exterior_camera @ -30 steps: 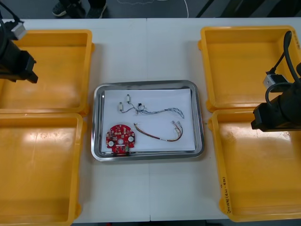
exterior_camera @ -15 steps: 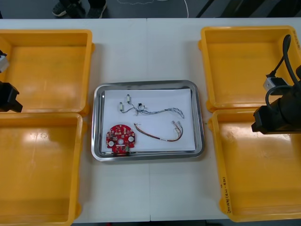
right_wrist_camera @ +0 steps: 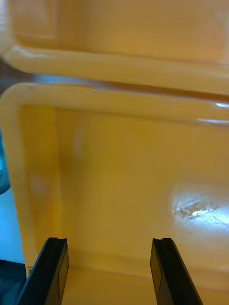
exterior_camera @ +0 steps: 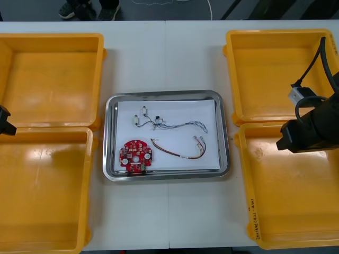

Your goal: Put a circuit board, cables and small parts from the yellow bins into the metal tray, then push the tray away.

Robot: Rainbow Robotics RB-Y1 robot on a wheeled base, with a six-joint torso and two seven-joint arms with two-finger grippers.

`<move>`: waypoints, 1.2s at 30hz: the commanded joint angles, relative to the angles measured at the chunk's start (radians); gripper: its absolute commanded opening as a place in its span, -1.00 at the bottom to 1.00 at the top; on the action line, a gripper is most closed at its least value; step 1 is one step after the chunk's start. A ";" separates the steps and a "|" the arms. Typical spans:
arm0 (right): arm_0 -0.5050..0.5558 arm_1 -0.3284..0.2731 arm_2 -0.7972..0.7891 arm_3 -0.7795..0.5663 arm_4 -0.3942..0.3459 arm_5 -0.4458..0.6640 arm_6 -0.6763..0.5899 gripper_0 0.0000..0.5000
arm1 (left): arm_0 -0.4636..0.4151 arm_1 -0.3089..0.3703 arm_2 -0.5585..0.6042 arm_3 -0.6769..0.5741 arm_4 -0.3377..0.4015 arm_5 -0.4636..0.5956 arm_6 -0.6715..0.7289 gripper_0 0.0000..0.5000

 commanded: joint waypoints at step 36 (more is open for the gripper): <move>-0.466 0.194 0.637 -0.029 0.097 -0.102 0.595 1.00 | 0.134 0.037 0.131 -0.122 0.017 0.007 -0.061 1.00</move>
